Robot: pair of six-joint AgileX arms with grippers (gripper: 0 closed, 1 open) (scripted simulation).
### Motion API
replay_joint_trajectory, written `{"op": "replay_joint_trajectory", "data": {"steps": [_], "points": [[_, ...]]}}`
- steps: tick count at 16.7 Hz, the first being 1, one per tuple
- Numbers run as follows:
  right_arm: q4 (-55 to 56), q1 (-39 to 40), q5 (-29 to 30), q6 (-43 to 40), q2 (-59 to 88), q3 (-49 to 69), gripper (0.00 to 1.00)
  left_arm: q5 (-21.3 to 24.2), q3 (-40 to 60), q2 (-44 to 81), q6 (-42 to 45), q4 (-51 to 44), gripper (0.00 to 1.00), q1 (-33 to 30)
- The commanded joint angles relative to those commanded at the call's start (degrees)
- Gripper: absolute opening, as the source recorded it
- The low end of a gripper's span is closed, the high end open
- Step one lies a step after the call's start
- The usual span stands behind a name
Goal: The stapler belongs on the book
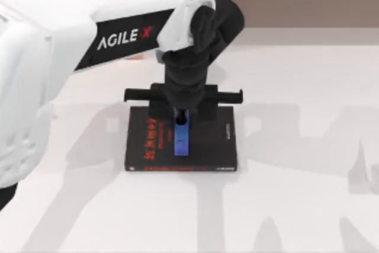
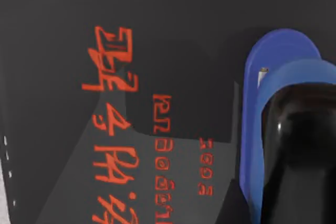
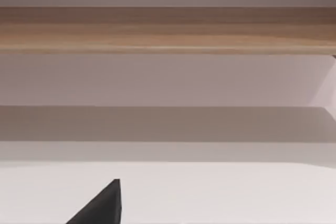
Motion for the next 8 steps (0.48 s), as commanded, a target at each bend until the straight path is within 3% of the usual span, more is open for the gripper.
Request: {"op": "replay_joint_trajectory", "data": {"steps": [6,8], "points": [[0.0,0.0,0.0,0.0,0.0,0.0,1.0,0.0,0.0,0.0,0.0,0.0,0.98,0.0],[0.0,0.0,0.0,0.0,0.0,0.0,1.0,0.0,0.0,0.0,0.0,0.0,1.0,0.0]]}}
